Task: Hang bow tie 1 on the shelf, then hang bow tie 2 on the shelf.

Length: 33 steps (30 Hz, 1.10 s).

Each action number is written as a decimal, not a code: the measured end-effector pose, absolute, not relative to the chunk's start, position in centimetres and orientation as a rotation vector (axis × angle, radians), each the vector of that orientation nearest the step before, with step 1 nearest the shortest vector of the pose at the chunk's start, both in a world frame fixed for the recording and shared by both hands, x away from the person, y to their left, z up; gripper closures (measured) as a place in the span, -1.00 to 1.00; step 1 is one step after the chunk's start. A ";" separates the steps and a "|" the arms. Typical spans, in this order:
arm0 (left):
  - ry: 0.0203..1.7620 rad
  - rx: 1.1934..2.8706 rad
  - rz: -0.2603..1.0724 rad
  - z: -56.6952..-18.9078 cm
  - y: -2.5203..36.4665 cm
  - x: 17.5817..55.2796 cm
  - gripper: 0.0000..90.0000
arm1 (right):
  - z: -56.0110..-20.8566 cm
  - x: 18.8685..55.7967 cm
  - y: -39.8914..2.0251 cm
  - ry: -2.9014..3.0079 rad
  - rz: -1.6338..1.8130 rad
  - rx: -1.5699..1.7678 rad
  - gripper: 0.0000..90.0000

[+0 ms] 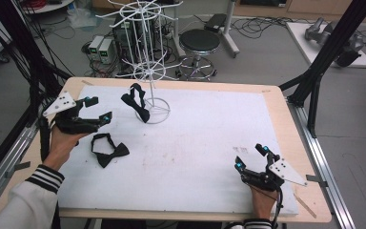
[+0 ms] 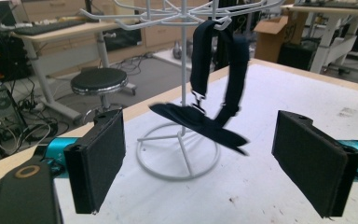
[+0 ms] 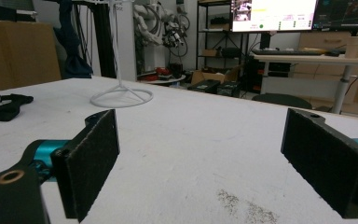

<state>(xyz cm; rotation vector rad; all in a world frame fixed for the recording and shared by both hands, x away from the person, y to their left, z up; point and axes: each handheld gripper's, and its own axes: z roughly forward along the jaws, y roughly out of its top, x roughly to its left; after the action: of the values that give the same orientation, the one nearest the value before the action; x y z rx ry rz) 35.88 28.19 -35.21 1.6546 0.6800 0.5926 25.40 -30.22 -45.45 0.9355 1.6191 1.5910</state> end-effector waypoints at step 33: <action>0.711 1.580 0.660 -39.9 32.1 31.2 -0.62 | -45.5 25.3 -30.2 1.620 1.581 0.935 -0.76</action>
<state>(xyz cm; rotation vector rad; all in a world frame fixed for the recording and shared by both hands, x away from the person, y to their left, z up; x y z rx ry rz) 31.21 32.09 -39.87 1.5797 0.7108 0.6605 25.34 -30.15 -45.46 0.9349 1.6202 1.5808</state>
